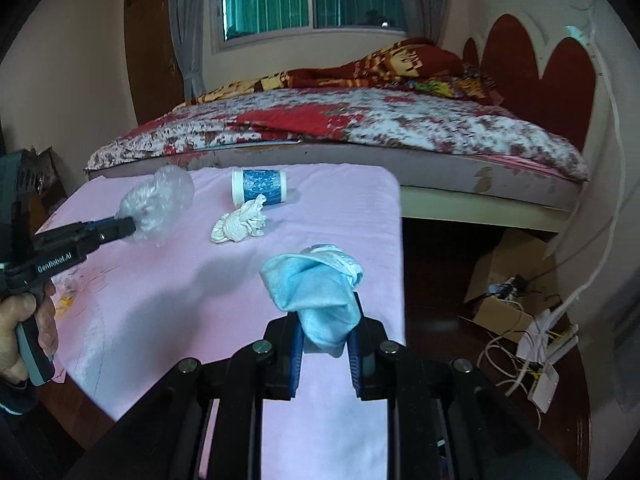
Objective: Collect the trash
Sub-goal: 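Carry the plastic bag and light-blue tissue over the black bin with both tools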
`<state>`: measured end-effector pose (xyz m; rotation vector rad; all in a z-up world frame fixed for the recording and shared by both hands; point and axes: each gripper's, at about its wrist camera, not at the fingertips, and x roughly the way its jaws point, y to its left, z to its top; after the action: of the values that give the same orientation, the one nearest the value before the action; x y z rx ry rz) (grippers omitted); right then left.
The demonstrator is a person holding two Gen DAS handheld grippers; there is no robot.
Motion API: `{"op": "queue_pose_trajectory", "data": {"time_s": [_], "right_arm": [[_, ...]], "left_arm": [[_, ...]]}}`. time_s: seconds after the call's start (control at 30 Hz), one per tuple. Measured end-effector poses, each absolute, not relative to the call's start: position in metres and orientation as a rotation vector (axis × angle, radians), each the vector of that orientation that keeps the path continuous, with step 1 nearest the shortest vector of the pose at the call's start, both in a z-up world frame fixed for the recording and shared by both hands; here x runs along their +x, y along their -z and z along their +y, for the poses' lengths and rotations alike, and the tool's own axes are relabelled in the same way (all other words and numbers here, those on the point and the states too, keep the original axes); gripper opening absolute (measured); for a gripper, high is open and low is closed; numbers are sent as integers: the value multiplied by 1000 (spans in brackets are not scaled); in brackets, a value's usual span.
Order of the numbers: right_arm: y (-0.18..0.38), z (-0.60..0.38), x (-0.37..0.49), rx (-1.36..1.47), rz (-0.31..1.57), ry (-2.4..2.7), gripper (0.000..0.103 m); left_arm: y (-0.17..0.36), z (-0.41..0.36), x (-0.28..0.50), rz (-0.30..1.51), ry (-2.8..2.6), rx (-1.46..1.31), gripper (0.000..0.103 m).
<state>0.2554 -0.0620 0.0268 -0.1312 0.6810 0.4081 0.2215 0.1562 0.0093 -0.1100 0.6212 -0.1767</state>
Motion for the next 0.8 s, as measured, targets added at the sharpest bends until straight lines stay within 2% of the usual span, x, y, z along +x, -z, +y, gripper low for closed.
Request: {"op": "queue_pose_trajectory", "data": {"time_s": [0.33, 0.8], "right_arm": [[-34, -133, 179, -122, 656, -347, 20], [-14, -237, 133, -43, 689, -215, 21]], "left_arm": [[-14, 91, 178, 618, 277, -91, 14], [-8, -35, 150, 658, 472, -7, 14]]}}
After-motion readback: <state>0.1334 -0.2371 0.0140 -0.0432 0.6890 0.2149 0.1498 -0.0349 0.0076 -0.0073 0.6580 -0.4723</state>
